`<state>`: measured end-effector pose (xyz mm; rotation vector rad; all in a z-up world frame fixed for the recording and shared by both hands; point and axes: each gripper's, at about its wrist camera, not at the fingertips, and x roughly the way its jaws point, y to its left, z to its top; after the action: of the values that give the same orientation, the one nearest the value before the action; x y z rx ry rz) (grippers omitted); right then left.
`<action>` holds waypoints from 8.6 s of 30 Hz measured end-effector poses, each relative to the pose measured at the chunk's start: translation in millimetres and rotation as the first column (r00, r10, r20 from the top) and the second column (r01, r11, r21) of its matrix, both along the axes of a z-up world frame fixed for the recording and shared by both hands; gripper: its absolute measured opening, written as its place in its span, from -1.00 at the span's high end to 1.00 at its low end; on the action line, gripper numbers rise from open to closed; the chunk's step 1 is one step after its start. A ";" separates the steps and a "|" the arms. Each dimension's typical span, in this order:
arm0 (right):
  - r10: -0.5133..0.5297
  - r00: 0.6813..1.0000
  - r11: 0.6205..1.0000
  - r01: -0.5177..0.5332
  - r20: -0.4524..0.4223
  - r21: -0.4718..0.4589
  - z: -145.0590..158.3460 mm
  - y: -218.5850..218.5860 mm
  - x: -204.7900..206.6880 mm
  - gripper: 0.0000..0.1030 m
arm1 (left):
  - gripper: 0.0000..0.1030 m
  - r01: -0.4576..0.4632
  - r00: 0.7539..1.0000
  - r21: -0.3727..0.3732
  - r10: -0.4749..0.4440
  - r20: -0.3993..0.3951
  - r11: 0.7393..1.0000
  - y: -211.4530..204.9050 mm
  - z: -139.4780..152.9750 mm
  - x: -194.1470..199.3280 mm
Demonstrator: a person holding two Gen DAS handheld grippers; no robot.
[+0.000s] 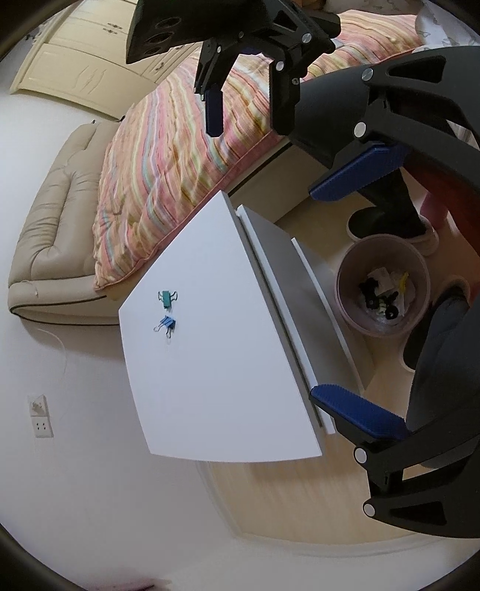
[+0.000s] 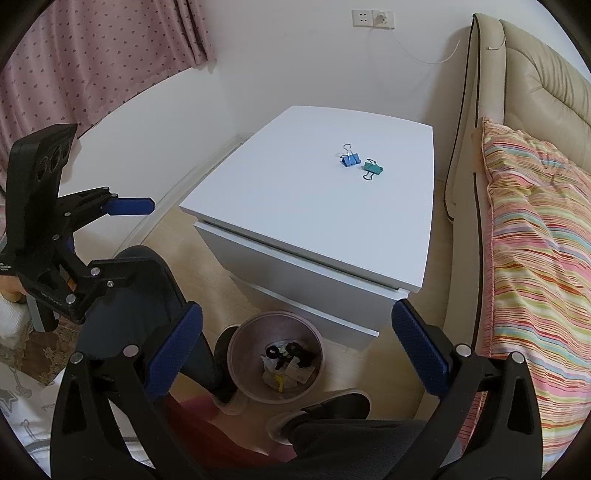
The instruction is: Collect trash
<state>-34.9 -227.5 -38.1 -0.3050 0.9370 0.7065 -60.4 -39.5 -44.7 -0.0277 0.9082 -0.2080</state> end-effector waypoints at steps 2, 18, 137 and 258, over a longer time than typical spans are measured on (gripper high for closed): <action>0.000 1.000 1.000 0.000 -0.001 0.001 0.0 0.0 -0.1 -0.94 | -0.85 -0.002 1.000 0.002 0.002 0.004 1.000 0.2 0.2 0.2; 0.018 1.000 1.000 -0.018 0.017 -0.012 13.2 14.7 47.4 -0.94 | -0.85 -0.027 0.999 -0.004 0.027 0.039 1.000 12.5 6.7 19.8; 0.133 0.983 0.973 -0.153 -0.123 -0.171 -34.7 34.1 214.7 0.98 | 0.88 0.144 0.960 -0.068 -0.156 -0.231 0.987 11.4 -52.0 279.1; -0.017 1.000 1.000 0.017 0.007 0.008 1.8 1.7 2.5 -0.94 | -0.80 0.101 0.995 -0.040 -0.101 0.009 0.994 -17.0 9.0 -8.7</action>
<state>-32.4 -225.8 -36.3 -0.2918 0.9293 0.6933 -69.0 -56.5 -35.7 -0.0186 0.8993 -0.3201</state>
